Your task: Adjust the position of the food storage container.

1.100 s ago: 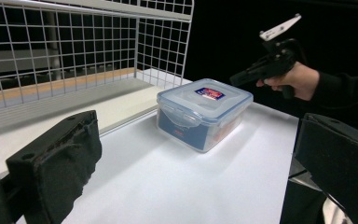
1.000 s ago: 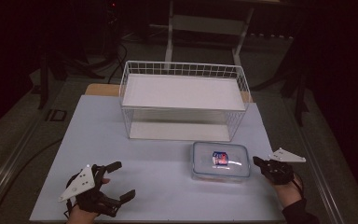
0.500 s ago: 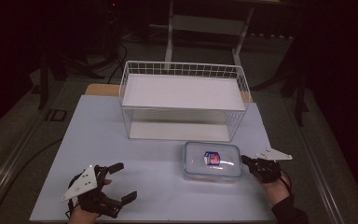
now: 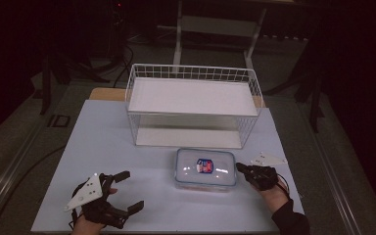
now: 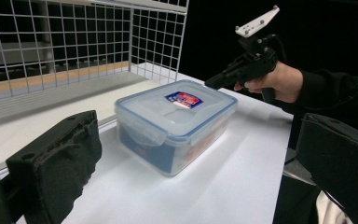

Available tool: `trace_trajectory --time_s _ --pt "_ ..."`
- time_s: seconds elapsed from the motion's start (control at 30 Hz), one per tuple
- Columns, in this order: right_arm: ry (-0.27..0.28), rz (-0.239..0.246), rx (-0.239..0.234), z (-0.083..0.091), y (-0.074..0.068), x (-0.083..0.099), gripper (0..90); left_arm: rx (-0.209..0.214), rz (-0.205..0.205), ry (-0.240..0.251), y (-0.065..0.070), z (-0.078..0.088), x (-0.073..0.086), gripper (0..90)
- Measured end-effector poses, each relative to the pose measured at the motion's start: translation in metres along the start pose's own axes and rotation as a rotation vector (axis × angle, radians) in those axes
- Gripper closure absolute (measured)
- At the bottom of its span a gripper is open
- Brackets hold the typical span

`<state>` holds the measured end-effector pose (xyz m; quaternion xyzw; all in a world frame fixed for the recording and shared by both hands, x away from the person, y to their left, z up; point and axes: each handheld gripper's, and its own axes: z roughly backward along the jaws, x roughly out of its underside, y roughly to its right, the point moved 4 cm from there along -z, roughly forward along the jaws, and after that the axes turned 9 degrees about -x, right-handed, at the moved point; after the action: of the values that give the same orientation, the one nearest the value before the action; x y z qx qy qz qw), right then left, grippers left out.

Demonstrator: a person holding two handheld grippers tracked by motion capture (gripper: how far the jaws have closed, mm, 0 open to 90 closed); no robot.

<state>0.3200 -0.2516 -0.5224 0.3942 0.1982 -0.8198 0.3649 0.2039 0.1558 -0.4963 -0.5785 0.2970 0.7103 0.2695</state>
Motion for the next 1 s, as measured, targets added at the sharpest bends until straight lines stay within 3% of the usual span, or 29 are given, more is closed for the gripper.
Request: trace_trajectory --time_s 0.37,0.73,0.83,1.0 --pt "-0.003 0.031 -0.056 -0.025 -0.016 -0.02 90.0 -0.005 0.005 -0.012 -0.001 0.0 0.001 0.2" --pt "-0.005 0.047 -0.087 -0.04 -0.027 -0.031 90.0 -0.003 0.004 -0.023 -0.001 -0.001 0.002 0.2" --pt "0.005 0.048 -0.114 -0.044 -0.029 -0.033 90.0 -0.007 0.008 -0.029 -0.001 -0.001 0.003 0.2" --pt "0.018 0.056 -0.099 -0.042 -0.031 -0.036 90.0 -0.015 0.008 -0.033 -0.002 -0.001 0.003 0.2"
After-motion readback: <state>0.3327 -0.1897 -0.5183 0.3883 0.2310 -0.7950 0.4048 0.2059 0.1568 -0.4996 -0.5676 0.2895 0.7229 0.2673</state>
